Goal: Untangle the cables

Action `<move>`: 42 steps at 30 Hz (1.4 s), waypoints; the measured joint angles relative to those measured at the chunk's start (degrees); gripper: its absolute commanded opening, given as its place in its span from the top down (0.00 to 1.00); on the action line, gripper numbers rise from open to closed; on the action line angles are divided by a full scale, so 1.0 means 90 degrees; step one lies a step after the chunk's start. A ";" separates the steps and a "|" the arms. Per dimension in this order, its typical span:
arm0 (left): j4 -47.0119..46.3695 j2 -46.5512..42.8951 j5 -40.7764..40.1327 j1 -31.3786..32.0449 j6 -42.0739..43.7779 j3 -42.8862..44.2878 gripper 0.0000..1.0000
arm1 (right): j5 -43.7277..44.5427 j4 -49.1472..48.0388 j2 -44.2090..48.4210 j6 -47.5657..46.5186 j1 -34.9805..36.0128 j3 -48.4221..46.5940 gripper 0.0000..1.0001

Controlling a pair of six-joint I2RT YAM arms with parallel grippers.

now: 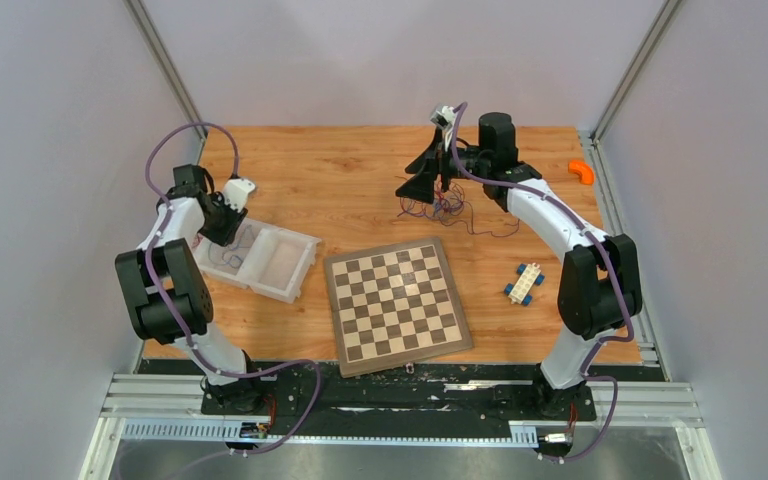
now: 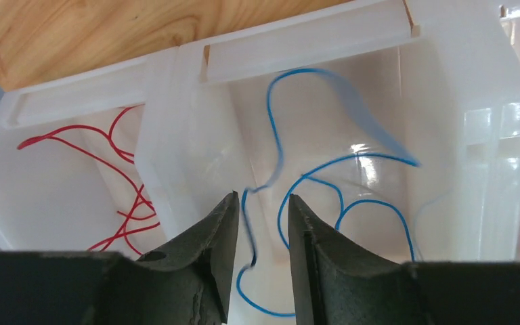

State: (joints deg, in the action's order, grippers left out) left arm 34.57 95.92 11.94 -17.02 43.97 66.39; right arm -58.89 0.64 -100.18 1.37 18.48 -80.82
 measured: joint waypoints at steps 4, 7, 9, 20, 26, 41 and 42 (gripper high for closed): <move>0.0452 -0.0036 0.0189 -0.0002 0.0114 0.0287 0.31 | 0.0000 0.0032 0.0000 -0.0002 -0.0051 0.0000 0.07; 0.0993 -0.0277 0.0498 -0.0002 0.0228 0.0517 0.08 | 0.0000 0.0175 -0.0005 -0.0005 -0.0151 -0.0024 0.07; 0.1438 -0.0527 0.0724 -0.0002 0.0248 0.0804 0.01 | 0.0005 0.0345 -0.0049 -0.0019 -0.0257 -0.0117 0.08; 0.1287 -0.1122 0.1753 0.0585 -0.1132 0.2212 0.00 | 0.1671 0.2176 -0.1525 -0.1297 -0.0491 -0.1508 0.23; -0.0537 -0.1430 0.2212 0.1275 -0.2730 0.1644 0.00 | 0.3016 0.2868 -0.2569 -0.2074 -0.0486 -0.1787 0.40; -0.1348 -0.0741 0.3361 0.1639 -0.3077 0.2132 0.00 | 0.1341 0.3245 -0.2470 -0.3028 -0.0612 -0.1916 1.00; -0.1294 -0.0646 0.3490 0.1734 -0.2963 0.2178 0.00 | 0.1088 0.3232 -0.2259 -0.3058 -0.0590 -0.1916 1.00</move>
State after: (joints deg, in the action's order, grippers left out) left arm 22.92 90.11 43.35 -1.41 17.30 86.00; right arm -49.10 29.74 -120.51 -26.15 13.17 -98.06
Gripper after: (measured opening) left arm 1.000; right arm 0.010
